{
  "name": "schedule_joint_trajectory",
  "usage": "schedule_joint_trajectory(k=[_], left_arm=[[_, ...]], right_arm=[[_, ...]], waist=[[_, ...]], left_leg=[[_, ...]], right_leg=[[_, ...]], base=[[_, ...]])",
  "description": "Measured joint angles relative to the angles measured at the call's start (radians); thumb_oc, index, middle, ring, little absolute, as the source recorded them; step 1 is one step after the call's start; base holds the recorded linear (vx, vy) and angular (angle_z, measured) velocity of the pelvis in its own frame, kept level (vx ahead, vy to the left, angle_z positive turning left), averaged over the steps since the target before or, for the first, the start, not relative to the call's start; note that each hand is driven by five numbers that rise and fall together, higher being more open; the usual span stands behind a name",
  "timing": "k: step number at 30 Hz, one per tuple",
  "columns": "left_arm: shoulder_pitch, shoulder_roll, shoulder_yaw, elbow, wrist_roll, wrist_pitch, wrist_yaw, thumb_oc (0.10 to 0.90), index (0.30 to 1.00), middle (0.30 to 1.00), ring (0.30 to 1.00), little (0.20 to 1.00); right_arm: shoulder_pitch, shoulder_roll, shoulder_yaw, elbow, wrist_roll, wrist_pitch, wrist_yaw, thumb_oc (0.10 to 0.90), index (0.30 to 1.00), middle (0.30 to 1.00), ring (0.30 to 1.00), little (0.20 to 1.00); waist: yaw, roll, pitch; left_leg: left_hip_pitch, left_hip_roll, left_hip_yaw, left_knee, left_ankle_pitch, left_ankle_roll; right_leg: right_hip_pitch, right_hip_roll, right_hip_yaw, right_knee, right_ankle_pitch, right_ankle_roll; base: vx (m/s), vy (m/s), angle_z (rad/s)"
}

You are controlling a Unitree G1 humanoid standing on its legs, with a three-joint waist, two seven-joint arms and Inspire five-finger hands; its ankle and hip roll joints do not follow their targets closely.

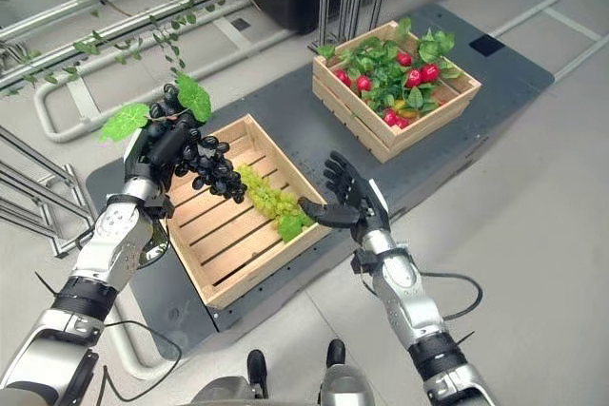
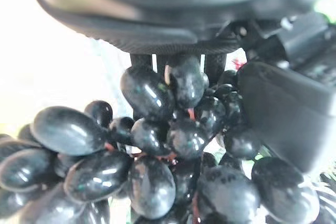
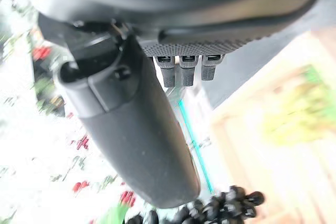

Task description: Pick up the fruits from the basket on one side to the basket on the other side

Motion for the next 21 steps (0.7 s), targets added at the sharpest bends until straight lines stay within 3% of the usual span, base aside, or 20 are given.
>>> schedule_joint_trajectory(k=[9, 21], left_arm=[[-0.014, 0.007, -0.127, 0.001, 0.019, 0.063, -0.086, 0.4, 0.3, 0.3, 0.3, 0.3], [-0.042, 0.013, -0.169, -0.029, 0.032, 0.086, -0.123, 0.4, 0.3, 0.3, 0.3, 0.3]], right_arm=[[-0.121, 0.008, 0.114, -0.013, 0.003, 0.115, 0.013, 0.8, 0.9, 0.9, 0.9, 0.9], [-0.159, 0.05, 0.228, -0.006, 0.129, 0.286, 0.047, 0.8, 0.9, 0.9, 0.9, 0.9]], waist=[[0.032, 0.009, -0.054], [0.052, 0.004, -0.094]], left_leg=[[0.002, 0.0, -0.024, 0.0, 0.01, -0.001], [0.002, 0.0, -0.03, 0.0, 0.013, 0.0]], right_leg=[[0.014, 0.0, -0.023, -0.001, 0.0, 0.0], [0.018, -0.001, -0.03, 0.0, 0.001, 0.001]], base=[[0.0, -0.055, 0.08], [0.01, -0.03, 0.01]])
